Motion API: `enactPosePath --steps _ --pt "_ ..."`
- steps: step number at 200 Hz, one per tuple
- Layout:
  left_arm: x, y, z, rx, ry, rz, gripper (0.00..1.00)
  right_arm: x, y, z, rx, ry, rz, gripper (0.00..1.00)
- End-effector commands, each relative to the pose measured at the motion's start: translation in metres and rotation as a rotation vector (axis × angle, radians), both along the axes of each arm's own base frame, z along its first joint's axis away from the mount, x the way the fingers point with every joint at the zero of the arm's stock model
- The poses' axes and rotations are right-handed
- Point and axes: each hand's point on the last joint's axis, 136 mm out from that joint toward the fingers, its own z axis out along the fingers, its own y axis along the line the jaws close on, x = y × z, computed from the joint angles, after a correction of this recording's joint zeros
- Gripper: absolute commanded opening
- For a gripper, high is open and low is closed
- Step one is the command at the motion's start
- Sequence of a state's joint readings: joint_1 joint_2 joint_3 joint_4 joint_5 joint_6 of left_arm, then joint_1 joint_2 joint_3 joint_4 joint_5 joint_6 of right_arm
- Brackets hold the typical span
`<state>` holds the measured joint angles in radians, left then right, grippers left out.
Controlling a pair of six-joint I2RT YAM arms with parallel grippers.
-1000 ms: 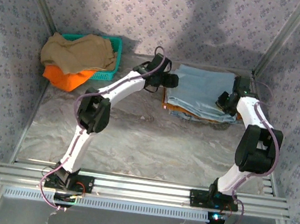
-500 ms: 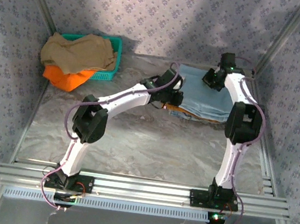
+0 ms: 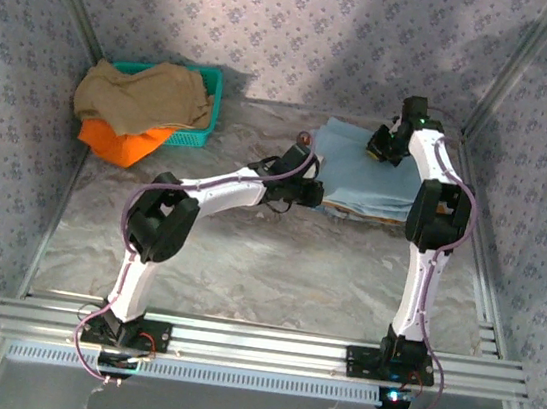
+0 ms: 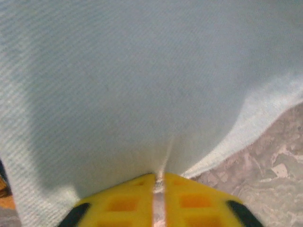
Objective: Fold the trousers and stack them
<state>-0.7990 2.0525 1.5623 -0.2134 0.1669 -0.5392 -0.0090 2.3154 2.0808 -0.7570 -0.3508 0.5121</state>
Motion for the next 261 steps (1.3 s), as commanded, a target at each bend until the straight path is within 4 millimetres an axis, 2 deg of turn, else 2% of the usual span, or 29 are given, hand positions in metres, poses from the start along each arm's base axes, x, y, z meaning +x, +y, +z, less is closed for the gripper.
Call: enactPosePath --steps 1,14,24,29,45,64,79,84,97,108,120,122,124,128,152,169,211,244,261 --pt "-0.017 0.021 0.04 -0.002 -0.01 0.0 0.45 -0.02 -0.009 0.064 -0.072 -0.084 0.015 0.28" --pt "-0.021 0.04 0.07 -0.006 -0.073 0.028 0.63 -0.037 -0.014 0.092 -0.112 -0.134 -0.014 0.45" --pt "-0.024 0.061 0.091 -0.004 -0.12 0.068 0.75 -0.053 -0.017 0.109 -0.139 -0.166 -0.037 0.51" --pt "-0.025 0.072 0.102 -0.005 -0.147 0.089 0.79 -0.064 -0.017 0.113 -0.154 -0.17 -0.049 0.53" --pt "-0.03 0.116 0.12 0.023 -0.205 0.19 0.87 -0.099 -0.005 0.117 -0.184 -0.192 -0.052 0.6" --pt "-0.039 0.175 0.122 0.066 -0.225 0.341 0.9 -0.146 0.013 0.1 -0.25 -0.175 -0.082 0.68" --pt "-0.053 0.223 0.107 0.081 -0.201 0.483 0.92 -0.181 0.037 0.076 -0.253 -0.151 -0.082 0.7" --pt "-0.058 0.238 0.102 0.081 -0.192 0.534 0.93 -0.183 0.047 0.073 -0.242 -0.163 -0.074 0.71" --pt "-0.072 0.274 0.086 0.078 -0.168 0.652 0.95 -0.203 0.07 0.044 -0.248 -0.098 -0.043 0.72" --pt "-0.084 0.299 0.074 0.075 -0.144 0.736 0.96 -0.208 0.084 0.029 -0.279 -0.06 -0.02 0.72" --pt "-0.096 0.321 0.066 0.056 -0.125 0.81 0.97 -0.205 0.096 0.017 -0.308 -0.03 -0.008 0.72" --pt "-0.097 0.324 0.065 0.051 -0.123 0.818 0.97 -0.208 0.096 0.01 -0.319 -0.007 -0.002 0.72" --pt "-0.099 0.327 0.064 0.046 -0.122 0.829 0.97 -0.204 0.099 0.014 -0.318 -0.011 0.0 0.72" --pt "-0.102 0.332 0.062 0.037 -0.121 0.842 0.97 -0.201 0.104 0.007 -0.336 0.009 0.004 0.72" --pt "-0.114 0.35 0.064 -0.007 -0.137 0.888 0.98 -0.193 0.095 -0.027 -0.433 0.113 -0.046 0.72" --pt "-0.121 0.358 0.067 -0.007 -0.151 0.897 0.99 -0.183 0.071 -0.049 -0.493 0.187 -0.099 0.72" --pt "-0.117 0.362 0.068 -0.006 -0.146 0.885 1.0 -0.13 0.016 -0.076 -0.498 0.294 -0.21 0.7" --pt "-0.108 0.357 0.072 -0.011 -0.128 0.866 1.0 -0.106 -0.023 -0.083 -0.453 0.299 -0.283 0.69" --pt "-0.103 0.353 0.072 -0.02 -0.121 0.855 1.0 -0.102 -0.047 -0.085 -0.461 0.326 -0.28 0.68"
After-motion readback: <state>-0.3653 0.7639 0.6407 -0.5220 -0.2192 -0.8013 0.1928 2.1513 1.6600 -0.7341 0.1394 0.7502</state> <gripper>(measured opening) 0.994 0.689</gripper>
